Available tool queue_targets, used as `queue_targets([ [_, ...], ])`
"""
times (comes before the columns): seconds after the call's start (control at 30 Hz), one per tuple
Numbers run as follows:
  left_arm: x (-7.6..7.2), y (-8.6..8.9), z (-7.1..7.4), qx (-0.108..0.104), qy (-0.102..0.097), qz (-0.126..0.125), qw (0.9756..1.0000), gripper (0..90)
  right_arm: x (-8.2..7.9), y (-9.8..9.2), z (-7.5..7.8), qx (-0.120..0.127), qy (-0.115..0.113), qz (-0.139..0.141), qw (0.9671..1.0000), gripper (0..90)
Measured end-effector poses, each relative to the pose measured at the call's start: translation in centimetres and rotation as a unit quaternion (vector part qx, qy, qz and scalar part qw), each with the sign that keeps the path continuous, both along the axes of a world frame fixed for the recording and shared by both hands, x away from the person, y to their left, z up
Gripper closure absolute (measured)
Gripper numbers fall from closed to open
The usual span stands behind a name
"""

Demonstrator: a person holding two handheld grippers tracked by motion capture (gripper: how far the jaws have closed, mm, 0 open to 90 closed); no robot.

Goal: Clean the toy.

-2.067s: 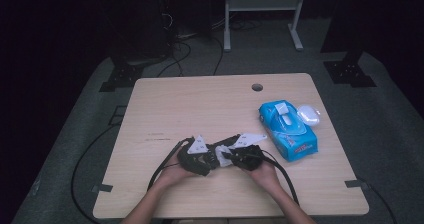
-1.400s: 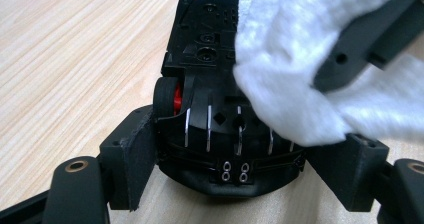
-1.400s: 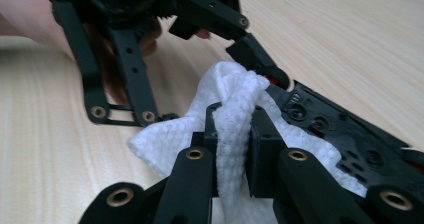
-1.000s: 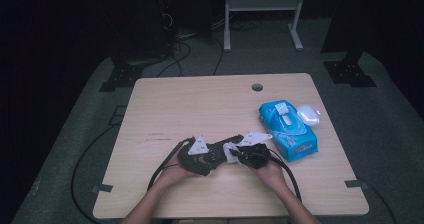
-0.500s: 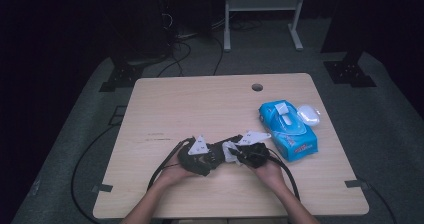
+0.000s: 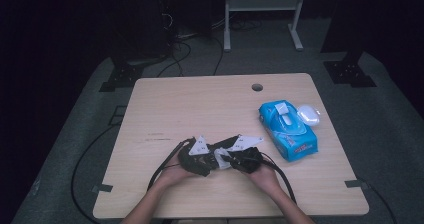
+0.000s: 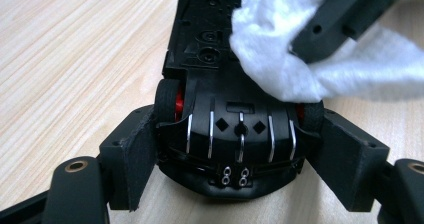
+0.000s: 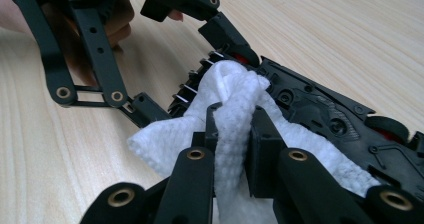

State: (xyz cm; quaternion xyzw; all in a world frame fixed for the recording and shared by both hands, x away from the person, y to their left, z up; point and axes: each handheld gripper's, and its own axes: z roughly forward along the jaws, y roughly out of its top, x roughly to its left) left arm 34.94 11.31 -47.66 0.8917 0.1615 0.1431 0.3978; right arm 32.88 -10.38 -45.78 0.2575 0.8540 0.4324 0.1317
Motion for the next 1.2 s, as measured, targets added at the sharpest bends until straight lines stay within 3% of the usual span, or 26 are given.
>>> queue_targets([
  [0.17, 0.0, -0.1, 0.0, 0.002, -0.003, -0.003, 1.0, 24.3, 0.5, -0.9, 0.0, 0.004, 0.003, -0.026, 0.9996, 81.5],
  [0.37, -0.2, -0.3, 0.0, 0.003, -0.004, -0.016, 0.9999, 24.4, -0.4, 1.2, 0.0, 0.019, 0.001, 0.011, 0.9998, 81.5],
  [0.43, -0.3, -0.4, 0.0, 0.003, -0.007, -0.017, 0.9998, 24.4, -0.6, 1.5, 0.0, 0.009, -0.007, 0.017, 0.9998, 81.5],
  [0.5, -0.3, -0.3, 0.1, -0.001, -0.007, -0.018, 0.9998, 24.3, -0.3, 1.1, 0.2, 0.012, -0.008, 0.008, 0.9999, 81.5],
  [0.57, -0.3, -0.3, 0.1, -0.004, -0.005, -0.018, 0.9998, 24.3, 0.2, 0.1, 0.2, 0.006, -0.015, -0.019, 0.9997, 81.6],
  [0.7, -0.3, -0.3, 0.1, -0.003, -0.006, -0.02, 0.9998, 24.4, 0.6, -0.8, -0.1, 0.022, -0.001, -0.041, 0.9989, 81.6],
  [0.87, -0.4, -0.4, 0.0, 0.005, -0.008, -0.029, 0.9995, 24.4, -0.4, 1.6, -0.1, 0.03, -0.006, 0.009, 0.9995, 81.5],
  [0.93, -0.5, -0.4, 0.0, 0.0, -0.007, -0.029, 0.9996, 24.4, -0.4, 1.9, 0.0, 0.021, -0.011, 0.012, 0.9996, 81.5],
  [1.07, -0.6, -0.4, 0.1, -0.005, -0.005, -0.033, 0.9994, 24.4, 0.5, 0.2, 0.2, 0.003, -0.027, -0.029, 0.9992, 81.6],
  [1.17, -0.7, -0.5, 0.1, -0.005, -0.004, -0.036, 0.9993, 24.4, 0.9, -1.0, 0.0, 0.024, -0.005, -0.051, 0.9984, 81.6],
  [1.2, -0.7, -0.6, 0.2, -0.002, -0.005, -0.038, 0.9993, 24.4, 0.7, -0.9, 0.0, 0.024, -0.008, -0.048, 0.9985, 81.6],
])
